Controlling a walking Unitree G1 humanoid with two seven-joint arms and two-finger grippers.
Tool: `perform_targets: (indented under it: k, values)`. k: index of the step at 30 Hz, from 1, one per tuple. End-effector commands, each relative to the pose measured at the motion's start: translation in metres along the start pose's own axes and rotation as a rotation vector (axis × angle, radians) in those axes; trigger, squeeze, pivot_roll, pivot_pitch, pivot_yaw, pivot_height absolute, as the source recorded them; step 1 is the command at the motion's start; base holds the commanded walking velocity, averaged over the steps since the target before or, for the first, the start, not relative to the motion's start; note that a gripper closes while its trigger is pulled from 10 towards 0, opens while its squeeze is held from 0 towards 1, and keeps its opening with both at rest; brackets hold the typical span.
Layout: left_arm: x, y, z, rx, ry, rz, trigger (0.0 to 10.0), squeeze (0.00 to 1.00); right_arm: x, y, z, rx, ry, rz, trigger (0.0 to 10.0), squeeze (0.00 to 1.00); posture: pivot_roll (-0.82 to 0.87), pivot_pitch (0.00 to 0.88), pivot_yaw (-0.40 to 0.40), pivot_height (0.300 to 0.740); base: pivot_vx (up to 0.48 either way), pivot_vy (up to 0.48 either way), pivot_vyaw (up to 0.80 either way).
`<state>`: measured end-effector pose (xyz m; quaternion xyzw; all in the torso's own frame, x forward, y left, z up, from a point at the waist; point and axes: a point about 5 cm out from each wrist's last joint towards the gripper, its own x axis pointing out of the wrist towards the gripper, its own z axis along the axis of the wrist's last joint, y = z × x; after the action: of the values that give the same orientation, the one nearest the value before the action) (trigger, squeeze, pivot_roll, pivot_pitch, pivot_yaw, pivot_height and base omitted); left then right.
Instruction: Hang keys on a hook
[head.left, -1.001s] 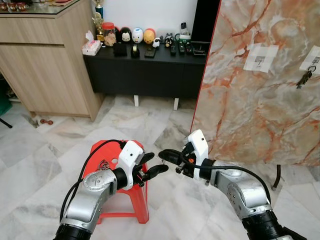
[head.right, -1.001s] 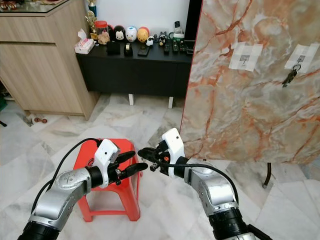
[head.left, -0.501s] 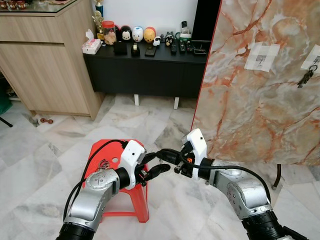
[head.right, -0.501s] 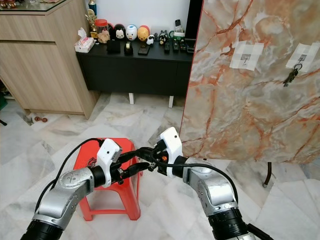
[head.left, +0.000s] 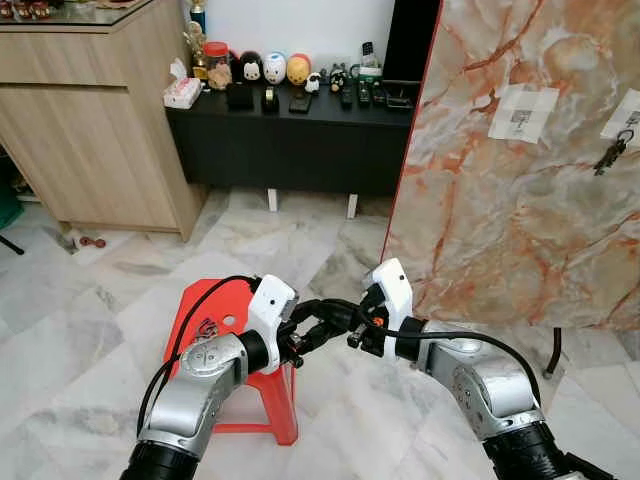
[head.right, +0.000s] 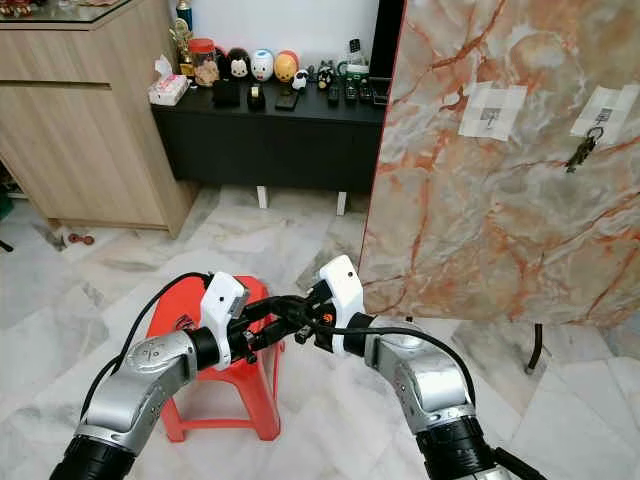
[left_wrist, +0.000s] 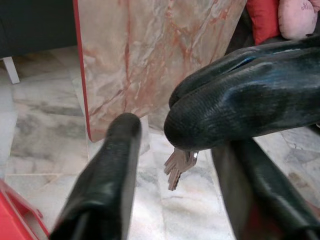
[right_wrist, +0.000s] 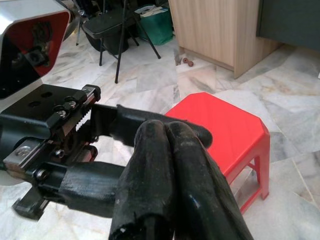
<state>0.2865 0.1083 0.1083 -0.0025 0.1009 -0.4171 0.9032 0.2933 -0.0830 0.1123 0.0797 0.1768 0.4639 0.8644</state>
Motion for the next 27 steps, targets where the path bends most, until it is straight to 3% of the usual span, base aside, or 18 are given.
perform_targets:
  k: [1, 27]
  values:
    - [0.0010, -0.0002, -0.0032, -0.006, 0.018, -0.004, 0.0, 0.00, -0.0016, 0.0021, 0.0024, -0.005, -0.013, 0.000, 10.0, 0.00, 0.05, 0.039, -0.057, 0.740, 0.000, 0.000, 0.00]
    - [-0.0026, 0.0013, -0.0080, 0.003, 0.045, -0.005, 0.0, 0.00, -0.0020, 0.0031, 0.0047, -0.024, -0.019, 0.010, 10.0, 0.00, 0.05, 0.042, -0.057, 0.740, 0.000, 0.000, 0.00]
